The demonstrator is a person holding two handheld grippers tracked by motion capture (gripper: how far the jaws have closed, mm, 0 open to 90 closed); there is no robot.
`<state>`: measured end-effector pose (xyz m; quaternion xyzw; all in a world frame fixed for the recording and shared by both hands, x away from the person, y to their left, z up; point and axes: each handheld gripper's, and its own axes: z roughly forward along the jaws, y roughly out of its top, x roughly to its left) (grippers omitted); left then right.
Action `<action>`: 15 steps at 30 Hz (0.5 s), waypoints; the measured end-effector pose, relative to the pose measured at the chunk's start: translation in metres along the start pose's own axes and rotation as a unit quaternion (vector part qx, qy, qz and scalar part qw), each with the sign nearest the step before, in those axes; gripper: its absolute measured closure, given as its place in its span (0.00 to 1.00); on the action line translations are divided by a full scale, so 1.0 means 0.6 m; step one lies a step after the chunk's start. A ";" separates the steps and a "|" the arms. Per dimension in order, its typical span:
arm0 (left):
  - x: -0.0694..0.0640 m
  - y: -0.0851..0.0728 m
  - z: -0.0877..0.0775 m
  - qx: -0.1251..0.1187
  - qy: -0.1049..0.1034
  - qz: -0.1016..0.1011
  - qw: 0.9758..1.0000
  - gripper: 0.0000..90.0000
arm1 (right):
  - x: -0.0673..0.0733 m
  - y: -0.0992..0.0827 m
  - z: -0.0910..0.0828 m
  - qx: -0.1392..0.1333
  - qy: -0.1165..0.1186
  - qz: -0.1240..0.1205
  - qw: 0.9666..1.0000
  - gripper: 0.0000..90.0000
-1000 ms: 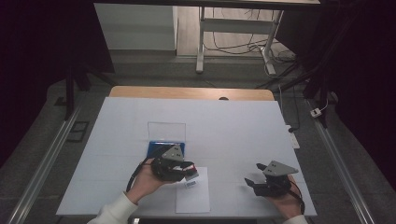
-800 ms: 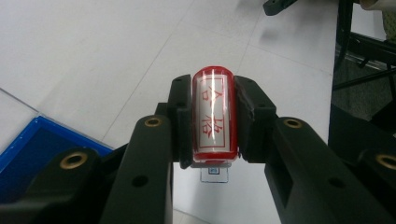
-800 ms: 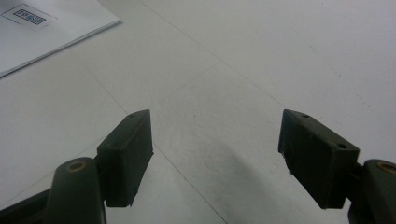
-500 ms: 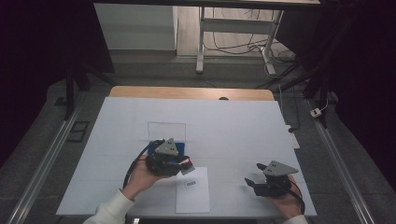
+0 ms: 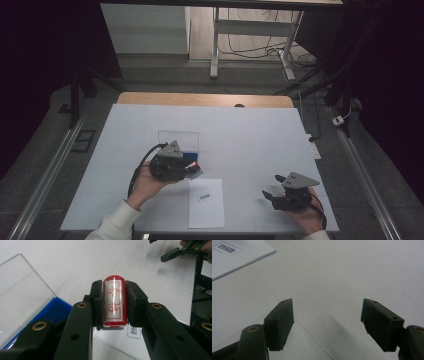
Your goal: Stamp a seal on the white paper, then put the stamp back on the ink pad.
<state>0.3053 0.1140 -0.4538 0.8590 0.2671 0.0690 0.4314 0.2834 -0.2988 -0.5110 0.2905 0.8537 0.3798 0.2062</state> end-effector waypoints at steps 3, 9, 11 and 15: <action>0.007 -0.002 -0.002 -0.001 0.004 -0.005 1.000 0.77 | -0.001 -0.001 0.001 -0.001 0.001 0.001 1.000 0.29; 0.036 -0.016 -0.010 -0.006 0.023 -0.035 0.999 0.77 | -0.001 0.000 -0.001 -0.003 0.001 0.000 1.000 0.29; 0.043 -0.020 -0.013 -0.006 0.033 -0.039 0.999 0.77 | -0.002 -0.001 -0.001 -0.001 0.001 0.000 1.000 0.29; 0.052 -0.025 -0.014 -0.003 0.050 -0.043 0.998 0.77 | -0.002 -0.002 -0.001 0.000 0.000 -0.001 1.000 0.29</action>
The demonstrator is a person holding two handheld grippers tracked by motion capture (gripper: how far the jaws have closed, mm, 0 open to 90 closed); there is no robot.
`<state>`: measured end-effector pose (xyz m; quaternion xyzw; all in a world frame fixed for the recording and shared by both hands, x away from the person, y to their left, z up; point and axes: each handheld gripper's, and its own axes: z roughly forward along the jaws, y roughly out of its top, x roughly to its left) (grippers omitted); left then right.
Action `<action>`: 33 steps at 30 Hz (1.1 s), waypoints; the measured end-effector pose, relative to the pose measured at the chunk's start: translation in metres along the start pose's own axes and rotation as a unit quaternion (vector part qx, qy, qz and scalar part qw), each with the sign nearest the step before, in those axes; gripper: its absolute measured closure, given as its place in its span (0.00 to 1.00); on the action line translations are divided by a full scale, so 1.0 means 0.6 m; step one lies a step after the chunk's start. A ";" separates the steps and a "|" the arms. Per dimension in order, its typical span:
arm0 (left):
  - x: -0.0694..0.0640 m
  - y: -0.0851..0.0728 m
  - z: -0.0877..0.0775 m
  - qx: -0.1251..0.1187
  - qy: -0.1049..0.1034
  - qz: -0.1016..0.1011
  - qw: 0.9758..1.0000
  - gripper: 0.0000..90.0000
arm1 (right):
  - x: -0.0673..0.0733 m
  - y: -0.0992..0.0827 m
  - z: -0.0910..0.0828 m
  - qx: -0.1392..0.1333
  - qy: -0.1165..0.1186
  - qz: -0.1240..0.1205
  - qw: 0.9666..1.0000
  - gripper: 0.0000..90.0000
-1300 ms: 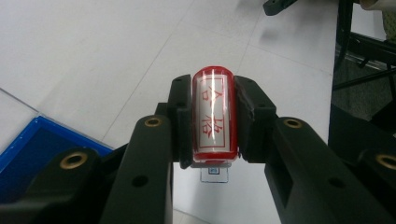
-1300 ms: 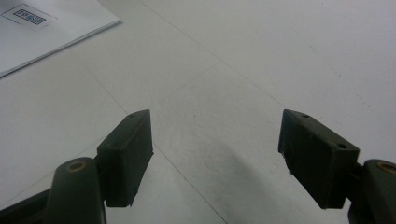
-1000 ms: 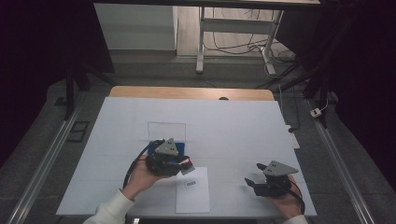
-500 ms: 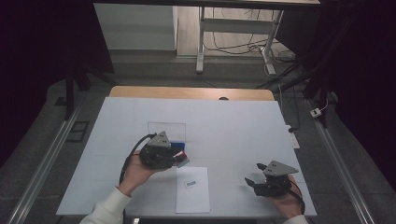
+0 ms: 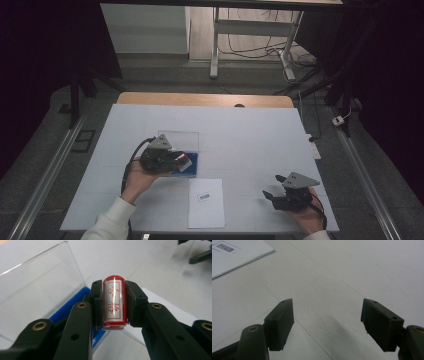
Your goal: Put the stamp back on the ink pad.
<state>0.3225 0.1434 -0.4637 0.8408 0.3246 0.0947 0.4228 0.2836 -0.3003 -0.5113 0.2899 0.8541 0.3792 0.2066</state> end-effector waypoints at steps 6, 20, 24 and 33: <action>0.013 -0.010 0.009 0.021 0.042 0.002 0.999 0.77 | 0.001 0.000 0.000 -0.001 0.000 -0.001 1.000 0.29; 0.033 -0.027 0.035 0.046 0.084 -0.009 0.995 0.77 | 0.001 -0.001 0.002 0.003 0.001 0.000 1.000 0.29; 0.032 -0.029 0.048 0.064 0.086 -0.001 0.994 0.77 | 0.002 -0.001 0.002 0.003 -0.001 0.000 1.000 0.29; 0.029 -0.029 0.047 0.063 0.098 -0.007 0.993 0.56 | 0.001 -0.001 0.003 0.004 -0.001 0.001 1.000 0.29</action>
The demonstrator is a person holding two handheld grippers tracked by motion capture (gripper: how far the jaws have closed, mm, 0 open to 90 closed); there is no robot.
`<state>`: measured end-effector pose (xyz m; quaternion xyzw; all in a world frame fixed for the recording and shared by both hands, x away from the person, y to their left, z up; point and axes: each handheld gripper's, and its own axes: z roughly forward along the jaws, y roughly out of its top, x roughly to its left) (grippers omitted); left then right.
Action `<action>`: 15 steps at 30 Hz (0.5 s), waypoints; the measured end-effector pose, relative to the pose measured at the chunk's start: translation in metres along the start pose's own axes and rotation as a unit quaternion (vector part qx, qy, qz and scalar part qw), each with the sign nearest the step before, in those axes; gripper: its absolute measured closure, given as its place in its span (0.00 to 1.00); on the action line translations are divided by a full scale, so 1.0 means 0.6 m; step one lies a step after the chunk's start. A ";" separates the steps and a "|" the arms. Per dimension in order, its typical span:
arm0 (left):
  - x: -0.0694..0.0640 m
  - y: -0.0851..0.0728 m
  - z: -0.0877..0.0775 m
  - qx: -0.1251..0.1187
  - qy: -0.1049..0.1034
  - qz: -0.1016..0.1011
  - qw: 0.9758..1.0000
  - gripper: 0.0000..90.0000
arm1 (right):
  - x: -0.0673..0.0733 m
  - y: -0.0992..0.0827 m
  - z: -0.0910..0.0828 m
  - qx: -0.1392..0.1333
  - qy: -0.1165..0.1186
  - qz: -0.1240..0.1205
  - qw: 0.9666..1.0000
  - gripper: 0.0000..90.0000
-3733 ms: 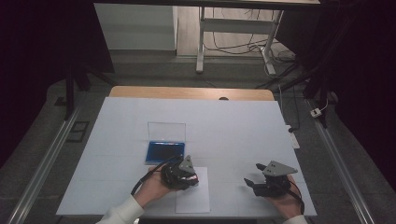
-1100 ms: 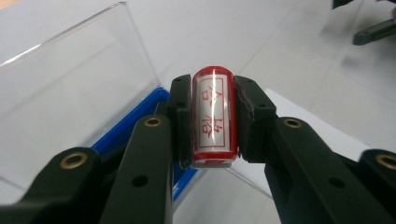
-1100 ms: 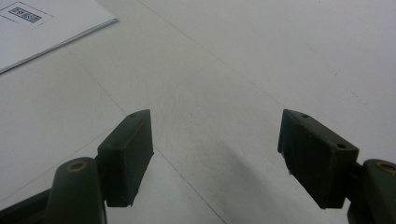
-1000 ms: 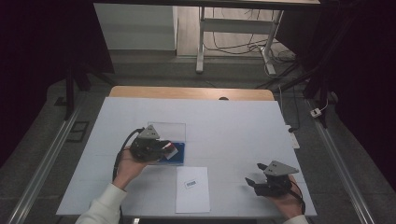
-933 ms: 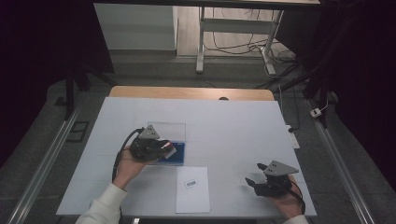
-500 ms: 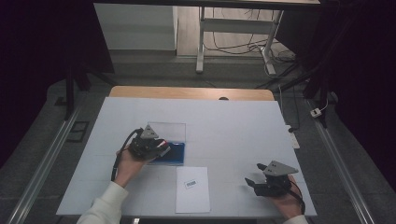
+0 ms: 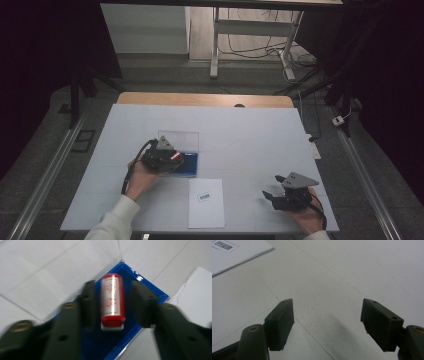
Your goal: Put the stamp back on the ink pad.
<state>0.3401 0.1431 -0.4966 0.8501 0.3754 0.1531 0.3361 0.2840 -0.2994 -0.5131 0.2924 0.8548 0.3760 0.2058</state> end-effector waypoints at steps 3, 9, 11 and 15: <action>-0.005 -0.002 -0.011 -0.018 0.009 -0.014 1.000 0.38 | 0.000 0.001 -0.001 -0.001 0.000 -0.002 1.000 0.29; -0.024 -0.016 -0.043 -0.053 0.014 -0.015 0.998 0.34 | 0.000 0.001 -0.005 -0.005 0.001 0.001 1.000 0.29; -0.030 -0.025 -0.052 -0.056 0.006 -0.015 0.998 0.34 | -0.001 0.001 -0.006 -0.007 0.001 0.002 1.000 0.29; -0.044 -0.048 -0.069 -0.056 0.004 -0.010 0.998 0.34 | 0.001 0.003 -0.007 -0.016 0.007 -0.005 1.000 0.29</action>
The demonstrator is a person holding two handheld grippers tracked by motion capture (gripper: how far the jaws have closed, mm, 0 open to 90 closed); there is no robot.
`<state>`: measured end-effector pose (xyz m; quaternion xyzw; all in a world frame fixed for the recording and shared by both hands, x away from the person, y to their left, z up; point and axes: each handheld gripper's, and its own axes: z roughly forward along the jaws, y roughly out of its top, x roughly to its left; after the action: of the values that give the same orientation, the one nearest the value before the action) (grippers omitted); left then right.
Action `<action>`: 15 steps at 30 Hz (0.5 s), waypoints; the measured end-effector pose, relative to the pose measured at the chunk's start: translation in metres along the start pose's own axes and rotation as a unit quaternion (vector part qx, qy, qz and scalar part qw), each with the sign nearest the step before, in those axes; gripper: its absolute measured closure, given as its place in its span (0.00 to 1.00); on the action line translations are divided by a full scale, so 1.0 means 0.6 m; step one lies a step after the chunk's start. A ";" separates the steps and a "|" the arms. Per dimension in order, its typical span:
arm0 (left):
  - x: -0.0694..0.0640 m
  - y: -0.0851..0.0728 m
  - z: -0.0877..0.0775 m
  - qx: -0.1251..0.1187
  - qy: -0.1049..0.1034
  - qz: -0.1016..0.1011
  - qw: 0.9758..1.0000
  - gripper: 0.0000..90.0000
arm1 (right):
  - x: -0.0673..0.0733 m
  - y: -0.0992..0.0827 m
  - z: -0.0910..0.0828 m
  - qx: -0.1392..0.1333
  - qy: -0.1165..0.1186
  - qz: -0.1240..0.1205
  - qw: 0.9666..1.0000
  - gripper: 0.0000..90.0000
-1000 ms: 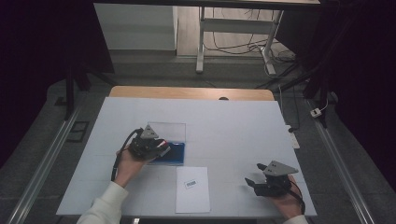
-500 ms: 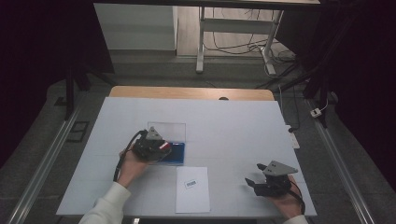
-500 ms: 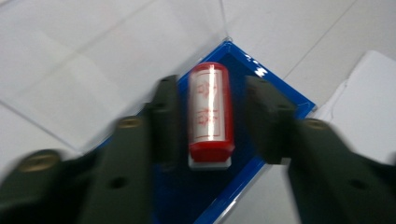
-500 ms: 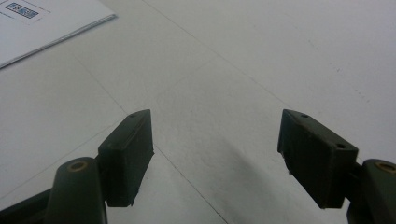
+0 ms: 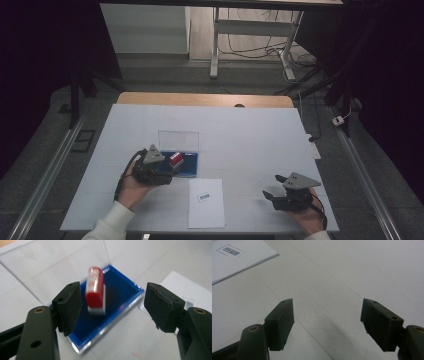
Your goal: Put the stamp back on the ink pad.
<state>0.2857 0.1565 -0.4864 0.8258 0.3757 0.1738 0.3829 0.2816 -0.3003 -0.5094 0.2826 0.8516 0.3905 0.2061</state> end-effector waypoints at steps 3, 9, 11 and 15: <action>-0.005 -0.016 -0.012 0.001 -0.002 -0.001 1.000 0.34 | 0.002 0.001 -0.001 0.002 -0.004 -0.005 1.000 0.29; -0.004 -0.058 -0.033 0.010 -0.012 -0.014 1.000 0.34 | 0.001 0.000 -0.001 -0.002 0.001 -0.005 1.000 0.29; -0.003 -0.070 -0.039 0.012 -0.016 -0.020 1.000 0.34 | 0.002 0.001 -0.001 -0.001 0.001 -0.006 1.000 0.29; -0.001 -0.091 -0.052 0.015 -0.019 -0.029 0.999 0.34 | 0.002 0.001 -0.003 -0.010 0.003 -0.005 1.000 0.30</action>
<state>0.2409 0.1944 -0.5079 0.8231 0.3949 0.1414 0.3828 0.2797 -0.3000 -0.5081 0.2750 0.8497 0.3987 0.2085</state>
